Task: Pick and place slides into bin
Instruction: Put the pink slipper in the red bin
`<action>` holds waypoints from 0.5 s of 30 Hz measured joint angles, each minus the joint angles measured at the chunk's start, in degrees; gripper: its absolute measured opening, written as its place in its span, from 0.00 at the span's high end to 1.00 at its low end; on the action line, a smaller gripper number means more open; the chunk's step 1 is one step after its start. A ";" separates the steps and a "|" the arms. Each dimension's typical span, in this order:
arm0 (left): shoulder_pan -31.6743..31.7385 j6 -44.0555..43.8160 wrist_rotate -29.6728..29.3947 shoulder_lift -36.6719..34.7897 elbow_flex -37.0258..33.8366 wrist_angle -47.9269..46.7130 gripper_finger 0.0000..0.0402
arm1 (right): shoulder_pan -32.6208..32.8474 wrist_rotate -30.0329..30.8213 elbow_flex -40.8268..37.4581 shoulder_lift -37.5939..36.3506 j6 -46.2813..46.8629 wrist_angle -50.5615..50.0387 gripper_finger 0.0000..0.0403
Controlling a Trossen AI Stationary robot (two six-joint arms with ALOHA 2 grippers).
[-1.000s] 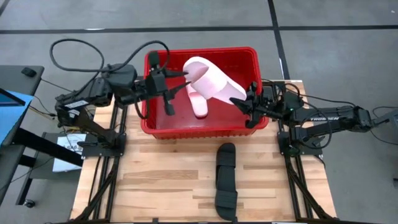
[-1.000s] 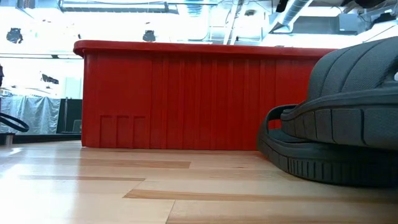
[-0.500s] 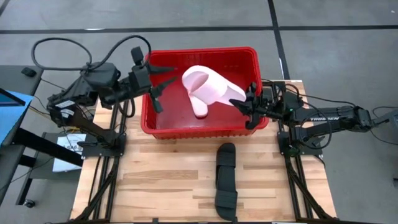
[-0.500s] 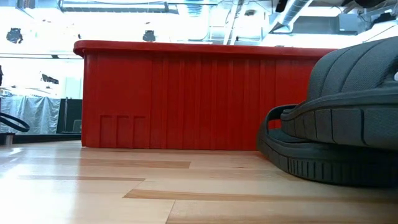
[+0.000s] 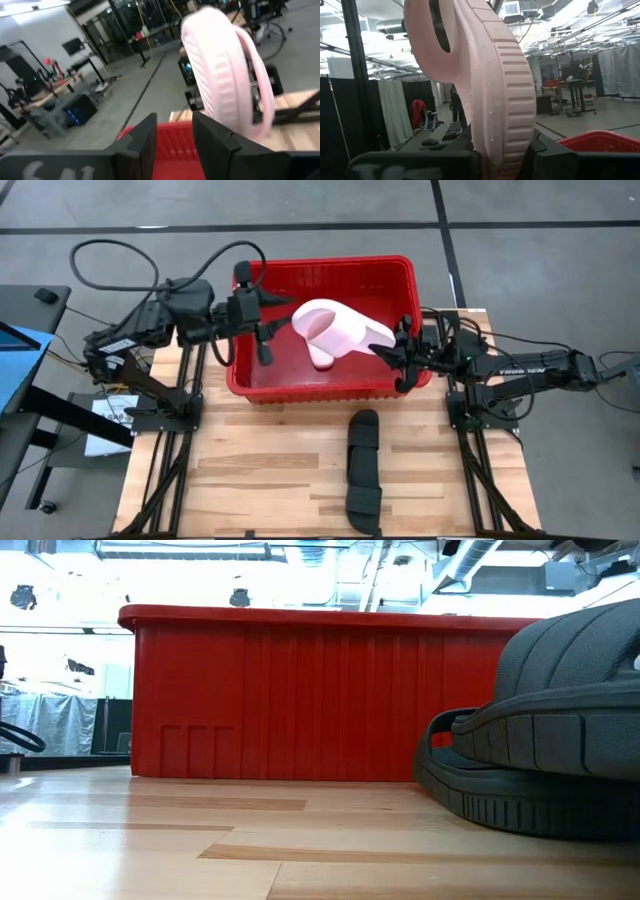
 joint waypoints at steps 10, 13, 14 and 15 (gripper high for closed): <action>-1.72 -5.79 -0.94 -1.83 0.03 -7.42 0.71 | -0.04 0.10 -0.02 -0.45 -0.43 -0.66 0.89; -2.56 -5.80 -0.86 -2.02 0.03 -7.20 0.71 | -0.39 0.06 -0.02 -0.45 -0.43 -1.10 0.89; -2.64 -5.82 -0.79 -2.06 0.03 -6.97 0.71 | -0.50 0.07 -0.02 -0.45 -0.43 -1.14 0.89; -2.66 -5.82 -0.71 -2.06 0.03 -6.76 0.71 | -0.55 0.09 -0.02 -0.45 -0.43 -1.08 0.89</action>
